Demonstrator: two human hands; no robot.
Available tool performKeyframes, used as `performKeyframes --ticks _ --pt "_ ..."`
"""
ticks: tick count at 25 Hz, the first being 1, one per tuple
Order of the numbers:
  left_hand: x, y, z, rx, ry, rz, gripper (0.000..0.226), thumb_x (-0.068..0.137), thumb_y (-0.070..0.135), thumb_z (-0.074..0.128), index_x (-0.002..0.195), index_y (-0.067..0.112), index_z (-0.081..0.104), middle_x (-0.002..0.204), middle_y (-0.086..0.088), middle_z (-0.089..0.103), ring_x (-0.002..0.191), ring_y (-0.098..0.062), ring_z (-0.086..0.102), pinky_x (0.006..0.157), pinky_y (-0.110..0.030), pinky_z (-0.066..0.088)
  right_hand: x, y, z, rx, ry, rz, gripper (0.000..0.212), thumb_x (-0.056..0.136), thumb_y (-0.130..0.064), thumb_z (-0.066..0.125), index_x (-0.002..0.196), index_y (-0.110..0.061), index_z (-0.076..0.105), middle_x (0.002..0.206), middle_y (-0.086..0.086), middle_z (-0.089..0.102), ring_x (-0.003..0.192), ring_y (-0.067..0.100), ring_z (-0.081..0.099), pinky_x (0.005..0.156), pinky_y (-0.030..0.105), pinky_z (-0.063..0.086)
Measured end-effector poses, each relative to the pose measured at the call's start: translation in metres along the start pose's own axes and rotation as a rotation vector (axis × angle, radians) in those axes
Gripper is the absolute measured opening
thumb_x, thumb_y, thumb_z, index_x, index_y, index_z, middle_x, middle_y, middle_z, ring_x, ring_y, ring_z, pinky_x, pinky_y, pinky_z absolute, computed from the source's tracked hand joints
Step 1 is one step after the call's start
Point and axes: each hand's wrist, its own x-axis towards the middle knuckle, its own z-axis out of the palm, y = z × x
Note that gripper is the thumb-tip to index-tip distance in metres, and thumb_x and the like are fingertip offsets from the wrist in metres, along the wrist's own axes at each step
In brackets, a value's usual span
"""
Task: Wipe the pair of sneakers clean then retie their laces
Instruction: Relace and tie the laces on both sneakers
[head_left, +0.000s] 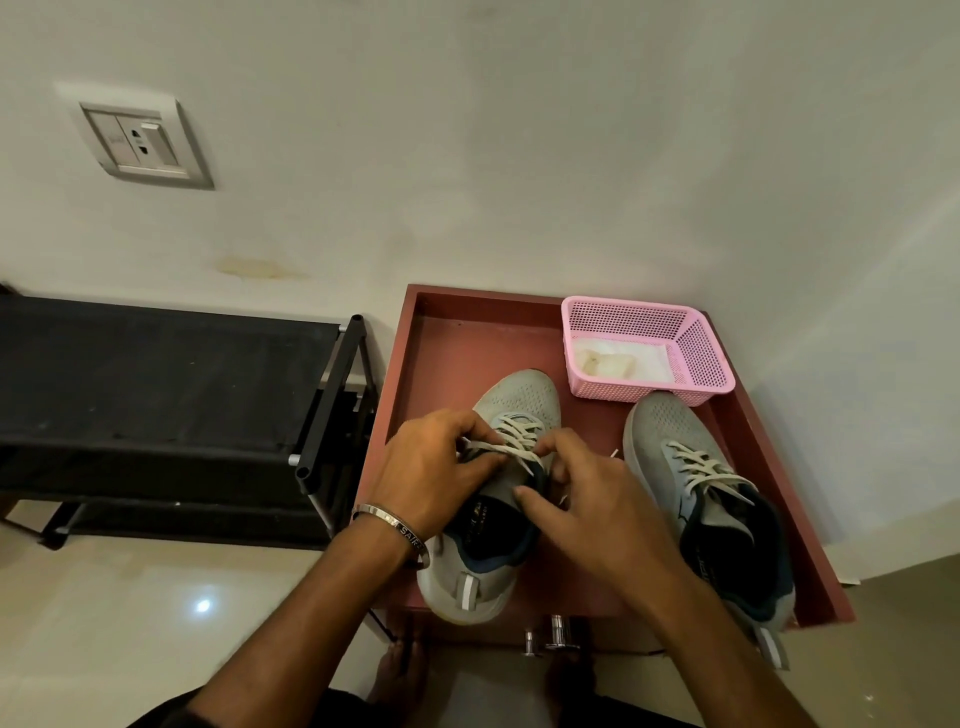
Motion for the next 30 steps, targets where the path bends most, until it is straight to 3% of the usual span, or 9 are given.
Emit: performKeyframes --ticks 5,8,10,13,17,21,23,27,30 --pt "-0.003 0.002 -0.001 0.011 0.041 0.002 0.017 0.075 0.042 0.076 0.082 0.032 0.063 0.086 0.016 0.062 0.077 -0.002 0.058 0.065 -0.024 0.051 0.006 0.008 0.000 0.042 0.044 -0.003 0.027 0.086 -0.038 0.063 0.112 -0.036 0.056 0.088 -0.016 0.063 0.075 0.002 0.059 0.065 0.028 0.052" --pt "-0.006 0.007 -0.003 -0.005 0.077 0.027 0.032 0.073 0.051 0.076 0.087 0.029 0.057 0.084 0.014 0.056 0.074 -0.003 0.053 0.058 -0.019 0.043 0.006 0.006 0.001 0.062 0.048 0.014 0.034 0.086 -0.039 0.062 0.119 -0.038 0.053 0.091 -0.014 0.065 0.077 0.002 0.060 0.067 0.028 0.053" --pt "-0.010 0.013 -0.008 0.063 0.127 -0.054 0.043 0.078 0.066 0.064 0.074 0.025 0.054 0.067 0.011 0.054 0.059 -0.005 0.050 0.050 -0.018 0.036 0.006 0.006 0.002 0.056 0.039 0.015 0.040 0.087 -0.043 0.060 0.126 -0.040 0.050 0.095 -0.016 0.066 0.080 0.003 0.062 0.068 0.029 0.054" --pt "-0.018 0.013 -0.010 0.289 0.028 -0.224 0.068 0.082 0.080 0.037 0.054 0.020 0.051 0.047 0.006 0.048 0.044 -0.010 0.046 0.044 -0.023 0.039 0.006 0.006 0.003 0.053 0.046 0.011 0.038 0.088 -0.044 0.057 0.126 -0.039 0.056 0.104 -0.017 0.068 0.087 0.002 0.062 0.075 0.030 0.056" --pt "-0.021 0.009 -0.009 0.271 0.056 -0.265 0.056 0.085 0.075 0.041 0.060 0.027 0.056 0.052 0.008 0.053 0.049 -0.007 0.051 0.046 -0.022 0.039 0.004 0.001 0.003 -0.044 0.081 0.023 0.040 0.089 -0.047 0.054 0.128 -0.041 0.056 0.099 -0.013 0.072 0.086 0.007 0.067 0.073 0.033 0.057" --pt "-0.013 0.001 -0.005 -0.164 -0.032 -0.300 0.025 0.090 0.051 0.060 0.103 0.033 0.069 0.068 0.009 0.064 0.063 -0.006 0.061 0.062 -0.031 0.054 0.002 0.000 0.002 0.047 0.072 0.069 0.035 0.093 -0.055 0.050 0.121 -0.038 0.062 0.094 -0.013 0.073 0.082 0.003 0.066 0.069 0.024 0.055" --pt "-0.008 -0.001 -0.003 -0.405 -0.040 -0.304 0.034 0.090 0.031 0.068 0.122 0.023 0.064 0.082 0.007 0.067 0.073 -0.008 0.065 0.069 -0.029 0.056 0.003 0.002 0.000 0.134 0.072 0.084 0.041 0.095 -0.060 0.040 0.105 -0.032 0.068 0.079 -0.014 0.071 0.072 0.000 0.063 0.061 0.025 0.051" --pt "-0.004 0.009 0.000 -0.798 0.045 -0.361 0.042 0.084 0.000 0.071 0.122 0.009 0.054 0.084 -0.009 0.069 0.058 -0.002 0.065 0.049 -0.011 0.048 0.010 0.014 0.004 0.200 0.091 0.127 0.020 0.098 -0.035 0.052 0.089 -0.027 0.068 0.074 -0.012 0.068 0.070 0.000 0.061 0.063 0.029 0.051" --pt "-0.002 0.008 0.006 -0.859 0.134 -0.427 0.043 0.080 0.000 0.075 0.116 0.011 0.053 0.075 -0.006 0.064 0.060 -0.009 0.062 0.050 -0.013 0.050 0.013 0.016 0.003 0.230 0.112 0.126 0.012 0.094 -0.026 0.060 0.088 -0.026 0.071 0.077 -0.013 0.070 0.072 0.000 0.062 0.065 0.027 0.050"
